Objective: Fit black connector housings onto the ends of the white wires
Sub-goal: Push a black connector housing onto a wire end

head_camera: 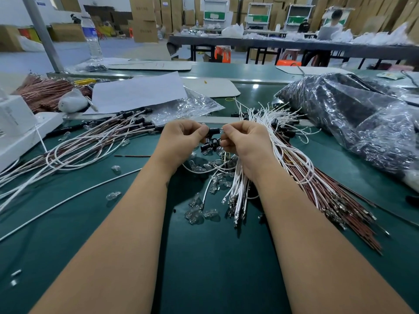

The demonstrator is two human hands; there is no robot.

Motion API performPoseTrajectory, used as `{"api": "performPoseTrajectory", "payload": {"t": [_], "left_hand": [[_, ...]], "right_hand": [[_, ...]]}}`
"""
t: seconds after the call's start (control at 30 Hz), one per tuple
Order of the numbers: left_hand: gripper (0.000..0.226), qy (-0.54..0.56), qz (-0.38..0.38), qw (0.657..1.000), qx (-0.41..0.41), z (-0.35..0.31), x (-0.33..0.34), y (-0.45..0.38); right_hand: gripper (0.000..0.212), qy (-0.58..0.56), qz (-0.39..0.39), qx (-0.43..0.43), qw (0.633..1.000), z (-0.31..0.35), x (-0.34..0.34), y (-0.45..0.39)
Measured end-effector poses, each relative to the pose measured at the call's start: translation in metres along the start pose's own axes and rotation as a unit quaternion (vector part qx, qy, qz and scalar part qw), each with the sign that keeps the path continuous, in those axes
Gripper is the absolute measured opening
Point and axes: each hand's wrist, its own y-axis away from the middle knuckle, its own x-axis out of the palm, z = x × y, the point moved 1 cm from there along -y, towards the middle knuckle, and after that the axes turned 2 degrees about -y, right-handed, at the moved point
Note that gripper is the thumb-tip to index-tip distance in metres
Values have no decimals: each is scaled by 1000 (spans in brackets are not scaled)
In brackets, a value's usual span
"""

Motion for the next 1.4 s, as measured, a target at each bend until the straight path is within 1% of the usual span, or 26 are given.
{"api": "performPoseTrajectory", "payload": {"t": [0.13,0.33,0.53,0.6,0.8,1.03,1.17,1.3,1.4], "left_hand": [[14,7,10,1000,-7,-1,0,0],[19,8,11,999,-30,-1,-3,1],[19,52,31,996,-67,-1,-5,0],[20,52,34,996,-66,-1,-6,0],[15,53,34,998,-19,-2,-3,3],[18,44,30,999,2,0,-2,1],[19,44,22,999,1,-1,0,1],[20,32,-8,999,-9,-4,4,-1],[20,28,-16,999,-20,-5,2,-1]], "right_hand": [[15,11,-3,-11,1000,-1,0,-1],[16,24,-5,-58,998,-1,2,1],[21,64,-2,-88,994,4,1,1],[20,66,-2,-86,994,4,2,2],[13,27,11,-31,999,2,2,3],[16,37,15,-35,999,2,3,3],[15,43,4,-37,998,1,4,4],[9,57,5,-52,997,1,8,6],[11,69,-8,-64,996,4,8,7]]}}
